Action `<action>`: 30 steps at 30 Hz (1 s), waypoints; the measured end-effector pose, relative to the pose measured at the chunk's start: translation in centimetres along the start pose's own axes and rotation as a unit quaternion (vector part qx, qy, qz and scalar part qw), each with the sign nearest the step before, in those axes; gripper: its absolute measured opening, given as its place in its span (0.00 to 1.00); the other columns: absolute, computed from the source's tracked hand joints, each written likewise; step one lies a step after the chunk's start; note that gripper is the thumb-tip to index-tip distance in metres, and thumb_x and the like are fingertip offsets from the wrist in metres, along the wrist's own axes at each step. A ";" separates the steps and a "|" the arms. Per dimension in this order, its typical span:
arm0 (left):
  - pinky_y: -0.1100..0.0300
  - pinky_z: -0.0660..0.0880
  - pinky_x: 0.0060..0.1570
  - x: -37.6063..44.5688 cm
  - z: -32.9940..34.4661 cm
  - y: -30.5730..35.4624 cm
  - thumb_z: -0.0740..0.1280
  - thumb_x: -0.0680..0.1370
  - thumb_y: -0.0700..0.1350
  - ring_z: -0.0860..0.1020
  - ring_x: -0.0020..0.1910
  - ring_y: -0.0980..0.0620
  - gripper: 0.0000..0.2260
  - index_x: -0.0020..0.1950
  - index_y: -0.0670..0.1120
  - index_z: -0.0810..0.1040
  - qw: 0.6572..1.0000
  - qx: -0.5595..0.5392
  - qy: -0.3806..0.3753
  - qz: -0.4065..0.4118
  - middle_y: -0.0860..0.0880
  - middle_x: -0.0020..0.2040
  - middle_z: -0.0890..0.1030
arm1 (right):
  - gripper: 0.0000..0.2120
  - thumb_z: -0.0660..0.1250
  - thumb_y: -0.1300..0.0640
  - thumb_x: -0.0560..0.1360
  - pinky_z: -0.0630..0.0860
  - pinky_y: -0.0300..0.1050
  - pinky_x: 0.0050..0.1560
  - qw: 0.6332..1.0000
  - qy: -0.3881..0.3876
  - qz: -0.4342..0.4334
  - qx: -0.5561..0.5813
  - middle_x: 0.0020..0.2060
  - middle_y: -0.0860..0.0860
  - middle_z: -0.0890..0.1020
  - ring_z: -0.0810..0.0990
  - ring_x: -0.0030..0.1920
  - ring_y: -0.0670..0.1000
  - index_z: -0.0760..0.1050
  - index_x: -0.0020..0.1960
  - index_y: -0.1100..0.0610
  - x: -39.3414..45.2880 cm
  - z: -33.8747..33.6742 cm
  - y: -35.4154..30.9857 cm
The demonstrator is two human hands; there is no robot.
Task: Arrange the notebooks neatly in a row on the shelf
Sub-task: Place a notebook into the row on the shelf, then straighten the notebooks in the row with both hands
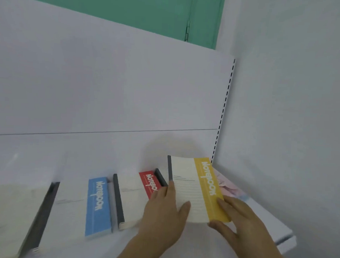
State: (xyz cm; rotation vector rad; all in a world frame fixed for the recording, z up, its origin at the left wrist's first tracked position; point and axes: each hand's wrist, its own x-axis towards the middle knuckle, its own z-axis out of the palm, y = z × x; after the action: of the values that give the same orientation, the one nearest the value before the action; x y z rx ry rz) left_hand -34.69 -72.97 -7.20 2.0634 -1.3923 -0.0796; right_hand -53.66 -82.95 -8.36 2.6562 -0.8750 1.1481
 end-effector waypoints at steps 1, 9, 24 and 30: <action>0.53 0.64 0.71 0.5 0.0 0.4 0.57 0.79 0.66 0.63 0.71 0.50 0.36 0.80 0.49 0.52 0.999 0.048 -0.024 0.002 0.52 0.73 0.66 | 0.36 0.50 0.29 0.75 0.64 0.32 0.56 1.000 -0.005 -0.012 0.000 0.53 0.49 0.83 0.74 0.54 0.45 0.83 0.53 0.56 0.6 0.7 0.9; 0.50 0.59 0.71 3.4 2.2 0.5 0.54 0.74 0.73 0.61 0.72 0.47 0.42 0.80 0.48 0.55 0.967 0.239 -0.077 -0.045 0.49 0.73 0.67 | 0.36 0.51 0.31 0.77 0.61 0.33 0.64 0.990 -0.061 -0.119 0.047 0.49 0.55 0.84 0.76 0.54 0.50 0.84 0.50 0.59 5.8 6.8 8.2; 0.56 0.60 0.71 5.2 4.6 0.2 0.57 0.74 0.73 0.65 0.70 0.52 0.35 0.74 0.52 0.65 0.957 0.249 -0.092 -0.119 0.55 0.70 0.71 | 0.53 0.31 0.19 0.60 0.57 0.39 0.71 0.949 -0.263 -0.150 0.084 0.65 0.39 0.75 0.60 0.74 0.46 0.69 0.69 0.46 8.4 9.8 11.7; 0.56 0.66 0.62 6.0 3.3 0.6 0.60 0.74 0.71 0.71 0.61 0.52 0.31 0.68 0.51 0.71 0.950 0.250 -0.142 -0.122 0.53 0.61 0.76 | 0.39 0.44 0.26 0.67 0.66 0.37 0.65 0.942 -0.283 -0.168 0.062 0.58 0.39 0.80 0.72 0.67 0.44 0.77 0.62 0.47 8.9 8.7 11.1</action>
State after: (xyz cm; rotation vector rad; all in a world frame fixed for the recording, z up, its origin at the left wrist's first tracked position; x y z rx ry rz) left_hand -33.86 -79.76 -7.73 2.7348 -1.4206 -0.1447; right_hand -49.45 -99.08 -9.50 3.1307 -0.3760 0.3709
